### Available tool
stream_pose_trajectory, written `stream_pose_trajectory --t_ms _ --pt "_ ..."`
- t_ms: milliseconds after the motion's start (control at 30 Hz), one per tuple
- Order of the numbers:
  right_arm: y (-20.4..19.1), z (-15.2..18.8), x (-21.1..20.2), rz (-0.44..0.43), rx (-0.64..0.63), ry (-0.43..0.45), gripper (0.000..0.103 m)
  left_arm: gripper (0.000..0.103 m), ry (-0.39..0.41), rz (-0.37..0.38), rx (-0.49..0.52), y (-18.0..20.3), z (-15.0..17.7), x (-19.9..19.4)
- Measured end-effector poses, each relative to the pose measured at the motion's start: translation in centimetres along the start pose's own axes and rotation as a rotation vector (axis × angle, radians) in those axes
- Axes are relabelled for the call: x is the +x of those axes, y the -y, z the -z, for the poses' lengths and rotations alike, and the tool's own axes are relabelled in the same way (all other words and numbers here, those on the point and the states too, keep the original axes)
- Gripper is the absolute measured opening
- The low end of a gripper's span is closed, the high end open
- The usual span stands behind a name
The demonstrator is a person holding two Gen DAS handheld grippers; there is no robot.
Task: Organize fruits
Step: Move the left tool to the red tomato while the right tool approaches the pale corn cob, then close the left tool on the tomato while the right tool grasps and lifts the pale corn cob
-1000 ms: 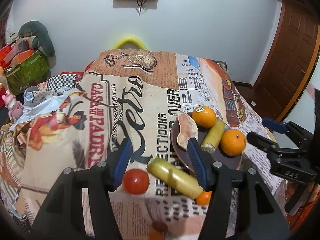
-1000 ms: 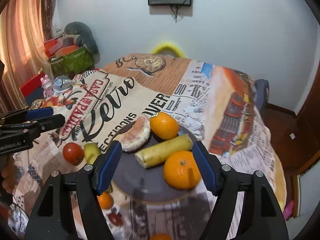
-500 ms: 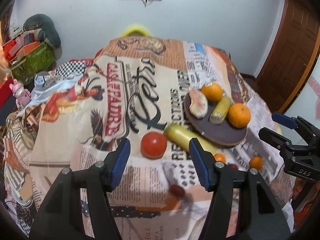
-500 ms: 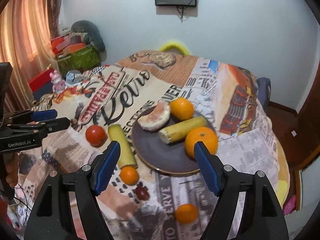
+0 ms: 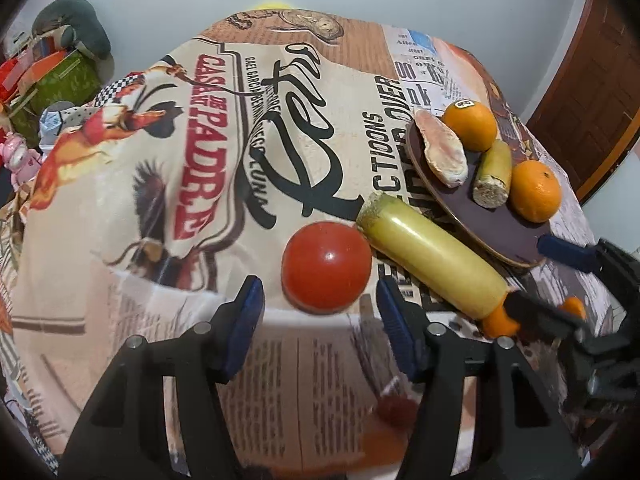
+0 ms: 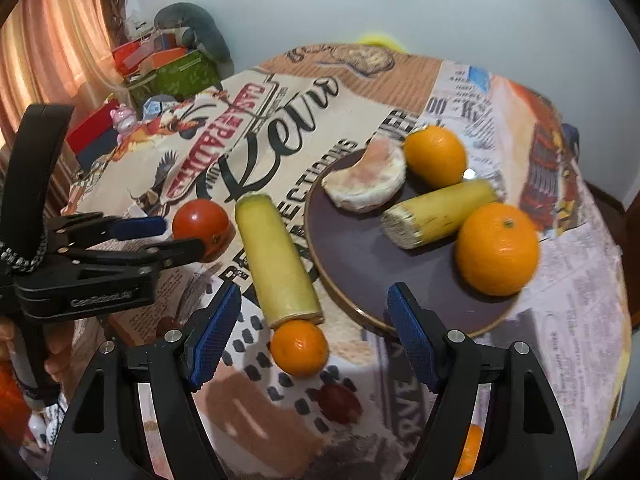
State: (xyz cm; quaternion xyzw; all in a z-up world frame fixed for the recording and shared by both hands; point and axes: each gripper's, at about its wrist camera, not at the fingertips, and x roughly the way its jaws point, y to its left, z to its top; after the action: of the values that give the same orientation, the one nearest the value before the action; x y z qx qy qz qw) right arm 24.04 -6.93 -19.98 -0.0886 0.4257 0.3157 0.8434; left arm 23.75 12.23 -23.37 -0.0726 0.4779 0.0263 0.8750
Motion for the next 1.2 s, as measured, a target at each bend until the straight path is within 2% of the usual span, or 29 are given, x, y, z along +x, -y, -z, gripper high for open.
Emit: stream_pose_trajectory --t_ms 67,133,200,333,667,833,1200 --pt "-0.1 0.1 0.5 -0.022 0.008 -0.013 0.059 0.05 -0.003 0.013 -0.005 -0.1 -0.2 0.6" --pt "-0.3 0.1 0.9 -0.043 0.006 -0.031 0.053 0.048 -0.006 0.032 -0.014 -0.2 -0.5 1.1" --pt "-0.7 0.0 1.1 -0.039 -0.008 -0.028 0.052 0.047 0.009 0.033 -0.014 -0.2 -0.6 1.1" --pt "-1.4 -0.3 1.6 -0.056 -0.026 -0.048 0.042 0.045 0.019 0.049 -0.012 -0.5 -0.4 0.8" --pt "-2.6 -0.8 3.4 -0.004 -0.065 -0.097 0.045 0.045 0.059 0.057 0.018 -1.4 1.9 -3.0" --pt "-3.8 -1.1 4.1 -0.081 -0.08 -0.137 0.042 0.045 0.067 0.056 0.025 -1.7 2.7 -4.0" --pt "-5.3 -3.7 6.7 -0.063 -0.124 -0.161 0.044 0.045 0.069 0.044 -0.02 -3.3 2.6 -3.6"
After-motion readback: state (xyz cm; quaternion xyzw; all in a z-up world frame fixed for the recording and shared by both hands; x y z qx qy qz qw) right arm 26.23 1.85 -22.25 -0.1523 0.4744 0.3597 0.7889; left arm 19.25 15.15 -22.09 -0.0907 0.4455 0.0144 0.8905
